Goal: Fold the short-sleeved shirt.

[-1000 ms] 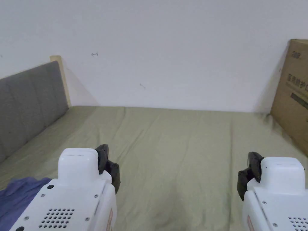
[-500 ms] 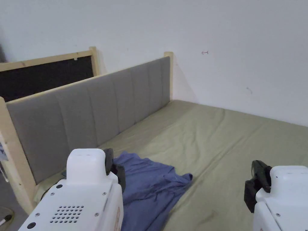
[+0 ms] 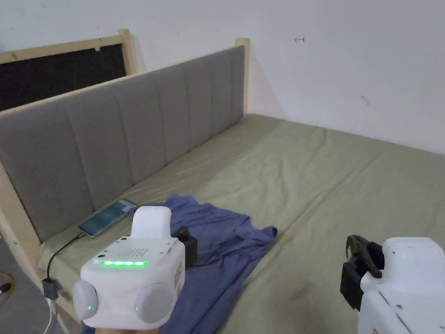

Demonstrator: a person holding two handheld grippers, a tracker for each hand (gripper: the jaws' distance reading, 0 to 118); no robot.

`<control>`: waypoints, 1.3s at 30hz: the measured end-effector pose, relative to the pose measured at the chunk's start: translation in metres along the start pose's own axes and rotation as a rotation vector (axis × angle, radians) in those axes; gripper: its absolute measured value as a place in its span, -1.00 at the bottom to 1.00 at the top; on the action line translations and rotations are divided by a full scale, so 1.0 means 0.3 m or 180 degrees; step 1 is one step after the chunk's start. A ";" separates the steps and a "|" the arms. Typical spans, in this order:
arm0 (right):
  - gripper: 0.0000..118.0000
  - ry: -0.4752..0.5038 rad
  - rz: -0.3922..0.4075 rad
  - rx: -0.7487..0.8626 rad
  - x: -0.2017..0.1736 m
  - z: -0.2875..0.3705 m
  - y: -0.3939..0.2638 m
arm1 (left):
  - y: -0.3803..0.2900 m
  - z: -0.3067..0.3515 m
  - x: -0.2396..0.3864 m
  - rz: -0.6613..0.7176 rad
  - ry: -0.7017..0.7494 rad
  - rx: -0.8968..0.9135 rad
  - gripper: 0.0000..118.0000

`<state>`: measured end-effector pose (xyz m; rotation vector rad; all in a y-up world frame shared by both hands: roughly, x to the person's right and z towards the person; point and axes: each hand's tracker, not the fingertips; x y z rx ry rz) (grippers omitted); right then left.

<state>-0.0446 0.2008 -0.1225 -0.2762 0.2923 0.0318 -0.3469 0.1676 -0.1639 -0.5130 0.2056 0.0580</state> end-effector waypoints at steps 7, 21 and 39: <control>-1.00 -0.0109 0.0043 -0.0349 0.030 -0.076 -0.057 | -0.067 -0.417 0.025 0.0152 -0.0213 -0.0972 0.94; -1.00 -0.0411 -0.0463 -0.0990 0.223 -0.209 -0.195 | -0.126 -0.679 0.090 0.0005 -0.0299 -0.1769 0.02; -1.00 -0.0841 -0.1001 -0.0814 0.451 -0.003 -0.190 | 0.144 -0.512 0.256 0.0605 -0.1425 -0.1462 -0.91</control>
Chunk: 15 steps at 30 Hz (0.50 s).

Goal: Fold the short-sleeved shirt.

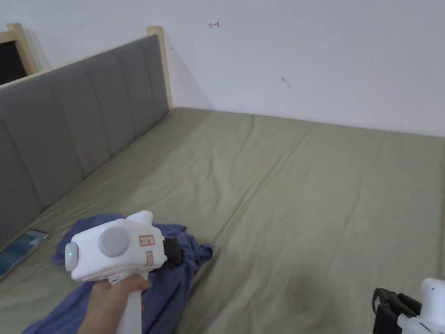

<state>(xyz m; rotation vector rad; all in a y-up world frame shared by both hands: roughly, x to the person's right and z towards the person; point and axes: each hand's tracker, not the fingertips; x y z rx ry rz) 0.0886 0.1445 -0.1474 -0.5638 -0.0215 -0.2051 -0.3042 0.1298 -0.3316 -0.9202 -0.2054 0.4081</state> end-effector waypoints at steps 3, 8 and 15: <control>-1.00 -0.0212 -0.0164 0.0159 0.089 0.066 0.031 | 0.001 -0.014 0.252 -0.0219 -0.0513 0.0040 -0.90; -1.00 -0.0666 -0.0346 0.0454 0.245 0.215 0.078 | -0.133 -0.080 0.739 -0.0702 -0.1535 -0.0282 -0.90; -1.00 -0.1319 -0.0665 0.0743 0.458 0.457 0.071 | -0.546 -0.199 1.239 -0.1376 -0.2259 -0.1069 -0.90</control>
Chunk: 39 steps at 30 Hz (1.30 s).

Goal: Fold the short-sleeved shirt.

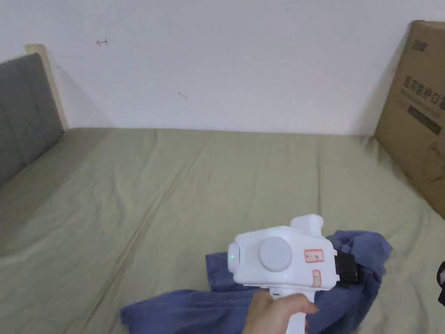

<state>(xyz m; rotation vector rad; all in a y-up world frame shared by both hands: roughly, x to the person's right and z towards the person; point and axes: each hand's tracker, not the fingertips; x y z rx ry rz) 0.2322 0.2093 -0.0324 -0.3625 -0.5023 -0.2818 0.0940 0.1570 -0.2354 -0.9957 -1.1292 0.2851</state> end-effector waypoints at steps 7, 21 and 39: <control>-1.00 -0.0312 -0.0316 -0.0183 0.165 0.019 -0.049 | -0.293 -0.359 -0.026 -0.0269 0.0454 -0.0995 -0.83; -1.00 0.0123 0.0016 -0.0529 0.012 -0.078 -0.117 | -0.216 0.099 -0.166 -0.0229 0.1405 -0.0121 -1.00; -1.00 0.0452 0.0471 -0.1130 -0.150 -0.260 -0.264 | -0.043 0.555 -0.887 0.1280 0.2838 0.0101 0.58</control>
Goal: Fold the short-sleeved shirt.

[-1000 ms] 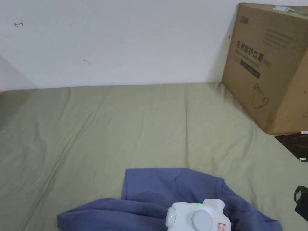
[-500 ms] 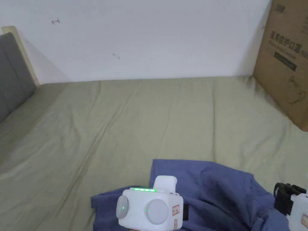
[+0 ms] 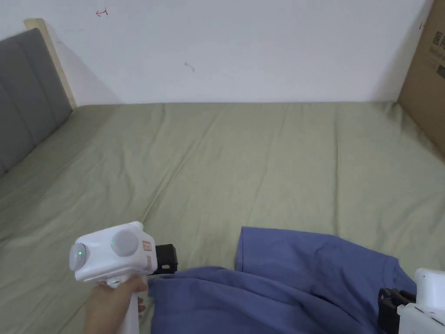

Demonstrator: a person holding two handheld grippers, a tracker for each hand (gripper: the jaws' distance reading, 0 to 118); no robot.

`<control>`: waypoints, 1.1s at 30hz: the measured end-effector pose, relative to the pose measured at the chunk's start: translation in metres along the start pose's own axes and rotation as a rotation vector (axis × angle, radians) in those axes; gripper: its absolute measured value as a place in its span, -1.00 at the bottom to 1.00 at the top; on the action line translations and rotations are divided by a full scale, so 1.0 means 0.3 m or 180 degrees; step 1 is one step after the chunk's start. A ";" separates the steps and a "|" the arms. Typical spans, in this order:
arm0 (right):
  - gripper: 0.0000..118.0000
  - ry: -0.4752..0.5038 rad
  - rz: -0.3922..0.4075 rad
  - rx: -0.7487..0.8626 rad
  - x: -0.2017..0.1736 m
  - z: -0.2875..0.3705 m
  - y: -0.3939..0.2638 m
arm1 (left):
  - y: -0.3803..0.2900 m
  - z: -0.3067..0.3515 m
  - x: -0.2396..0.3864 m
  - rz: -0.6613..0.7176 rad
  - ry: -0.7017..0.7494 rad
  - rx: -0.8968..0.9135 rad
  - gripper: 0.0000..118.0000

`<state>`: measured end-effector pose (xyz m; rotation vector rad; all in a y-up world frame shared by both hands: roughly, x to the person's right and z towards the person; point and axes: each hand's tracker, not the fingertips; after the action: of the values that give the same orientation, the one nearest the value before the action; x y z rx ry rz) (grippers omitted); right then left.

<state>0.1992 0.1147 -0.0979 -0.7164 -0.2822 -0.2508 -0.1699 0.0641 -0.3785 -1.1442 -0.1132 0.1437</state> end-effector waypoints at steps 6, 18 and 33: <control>-1.00 -0.0036 0.0076 -0.0185 -0.011 -0.054 -0.020 | -0.074 -0.109 0.056 -0.0448 0.0323 -0.0133 0.07; -1.00 0.0302 -0.0042 -0.0295 0.026 -0.119 0.035 | -0.042 0.095 0.028 -0.0524 0.0079 0.0123 -0.91; 0.62 0.0276 0.1170 -0.1566 -0.021 -0.921 0.389 | -0.041 0.279 0.001 -0.0486 -0.0317 0.0551 -0.91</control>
<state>0.2768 0.0141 -0.3696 -1.2227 0.0023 0.0042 -0.1825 0.1343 -0.3329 -0.9518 -0.2708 0.0730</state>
